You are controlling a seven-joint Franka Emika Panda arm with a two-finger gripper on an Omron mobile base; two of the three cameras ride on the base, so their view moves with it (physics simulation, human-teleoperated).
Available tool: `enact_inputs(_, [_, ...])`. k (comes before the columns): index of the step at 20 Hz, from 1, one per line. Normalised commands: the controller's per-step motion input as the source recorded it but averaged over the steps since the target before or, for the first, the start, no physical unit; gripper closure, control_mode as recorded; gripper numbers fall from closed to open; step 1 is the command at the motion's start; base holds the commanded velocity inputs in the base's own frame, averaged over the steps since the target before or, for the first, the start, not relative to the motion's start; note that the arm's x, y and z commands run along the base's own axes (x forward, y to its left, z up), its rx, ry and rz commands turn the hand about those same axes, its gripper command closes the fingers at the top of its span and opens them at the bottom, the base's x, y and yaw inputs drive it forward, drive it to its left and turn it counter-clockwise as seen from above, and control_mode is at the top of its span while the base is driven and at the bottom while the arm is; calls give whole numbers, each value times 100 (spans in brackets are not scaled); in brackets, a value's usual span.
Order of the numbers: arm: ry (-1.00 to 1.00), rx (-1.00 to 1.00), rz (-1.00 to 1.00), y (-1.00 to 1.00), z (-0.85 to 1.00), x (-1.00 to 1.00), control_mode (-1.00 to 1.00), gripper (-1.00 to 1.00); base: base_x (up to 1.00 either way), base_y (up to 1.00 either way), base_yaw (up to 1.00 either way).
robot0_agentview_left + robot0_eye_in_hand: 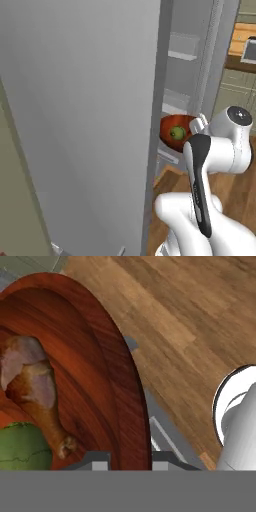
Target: Pick the chicken drumstick and lime from their plates and place them in the bowl. Then put the bowl in the fridge.
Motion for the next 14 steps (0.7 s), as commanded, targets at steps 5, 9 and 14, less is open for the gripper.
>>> enact_inputs(5, [0, 0, 0, 0, 0, 0, 100, 100, 16, -35, 67])
enact_inputs(9, [0, 0, 0, 0, 0, 0, 100, 100, 23, -64, 41])
enact_inputs(14, [0, 0, 0, 0, 0, 0, 100, 100, -7, -12, 43])
